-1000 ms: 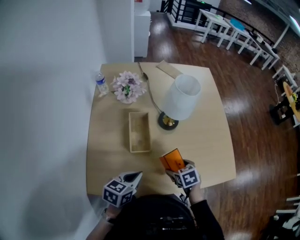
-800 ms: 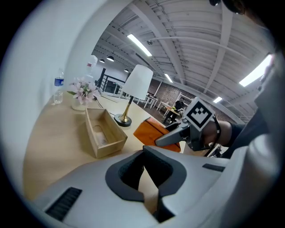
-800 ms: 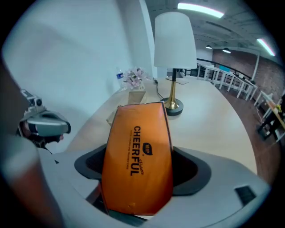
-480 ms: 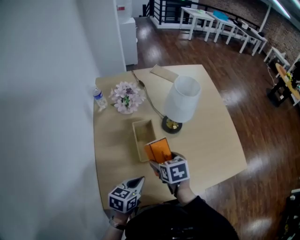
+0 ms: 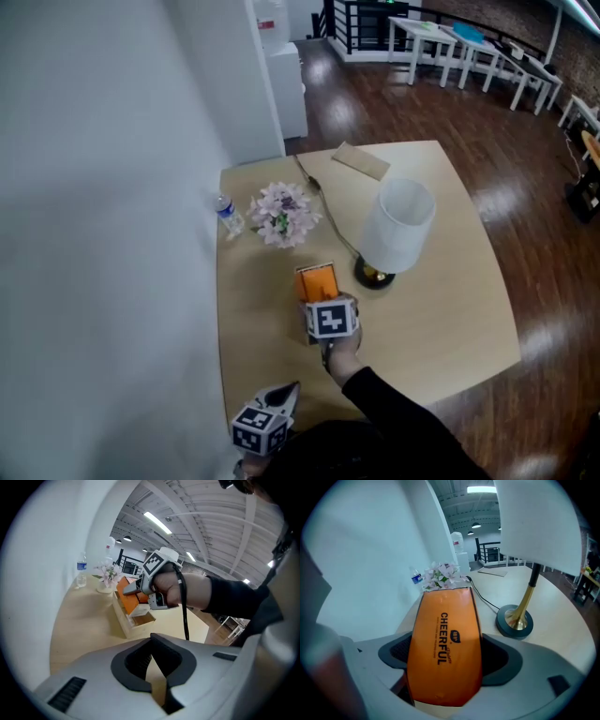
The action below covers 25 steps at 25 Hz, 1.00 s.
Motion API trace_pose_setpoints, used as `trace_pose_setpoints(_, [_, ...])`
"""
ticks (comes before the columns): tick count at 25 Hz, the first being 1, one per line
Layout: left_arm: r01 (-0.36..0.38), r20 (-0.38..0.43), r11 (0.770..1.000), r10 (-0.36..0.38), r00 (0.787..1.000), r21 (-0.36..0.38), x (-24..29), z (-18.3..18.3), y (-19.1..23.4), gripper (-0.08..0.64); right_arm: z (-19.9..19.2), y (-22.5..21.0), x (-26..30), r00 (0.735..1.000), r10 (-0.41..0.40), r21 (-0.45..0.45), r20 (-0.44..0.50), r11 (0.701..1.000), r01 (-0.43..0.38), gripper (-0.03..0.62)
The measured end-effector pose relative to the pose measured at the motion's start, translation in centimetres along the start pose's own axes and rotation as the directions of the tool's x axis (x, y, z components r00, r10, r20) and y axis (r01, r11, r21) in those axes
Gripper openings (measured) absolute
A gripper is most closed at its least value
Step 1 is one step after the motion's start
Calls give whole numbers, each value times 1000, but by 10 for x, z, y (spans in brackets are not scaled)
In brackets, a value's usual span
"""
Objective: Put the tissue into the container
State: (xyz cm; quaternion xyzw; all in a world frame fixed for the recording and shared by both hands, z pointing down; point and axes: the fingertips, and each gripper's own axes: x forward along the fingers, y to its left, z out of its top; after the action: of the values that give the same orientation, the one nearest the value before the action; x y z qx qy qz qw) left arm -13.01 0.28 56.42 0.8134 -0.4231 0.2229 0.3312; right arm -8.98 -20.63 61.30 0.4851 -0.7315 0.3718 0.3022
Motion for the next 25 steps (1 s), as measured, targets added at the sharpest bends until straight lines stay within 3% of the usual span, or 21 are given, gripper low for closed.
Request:
trace_pose_setpoints(4, [-42, -3, 998, 42, 999, -40, -6, -2, 12, -14, 2, -12, 21, 998, -68, 2, -6, 998, 68, 445])
trace_pose_setpoints(10, [-48, -8, 998, 48, 999, -47, 6, -3, 20, -14, 12, -10, 18, 1000, -4, -44, 30, 999, 5, 454])
trace_pose_setpoints(15, [-6, 1, 1000, 7, 1000, -17, 13, 9, 7, -14, 28, -15, -34, 990, 79, -63, 117, 995, -72, 454])
trace_pose_setpoints(19, [30, 11, 999, -30, 999, 18, 18, 17, 1, -14, 2, -25, -86, 981, 155, -114, 117, 983, -141, 448])
trace_pose_setpoints(21, [47, 14, 998, -48, 999, 44, 20, 20, -3, -14, -29, -35, -109, 984, 154, -149, 94, 979, -139, 375])
trace_pose_setpoints(22, [55, 18, 997, -56, 998, 59, 21, 20, -5, -14, -47, -42, -118, 985, 150, -158, 81, 978, -136, 303])
trace_pose_setpoints(24, [70, 26, 994, -73, 997, 86, 25, 20, -8, -14, -85, -56, -132, 987, 151, -142, 54, 980, -142, 80])
trace_pose_setpoints(25, [77, 26, 993, -80, 996, 94, 27, 18, -10, -14, -104, -62, -137, 987, 155, -122, 40, 981, -149, 18])
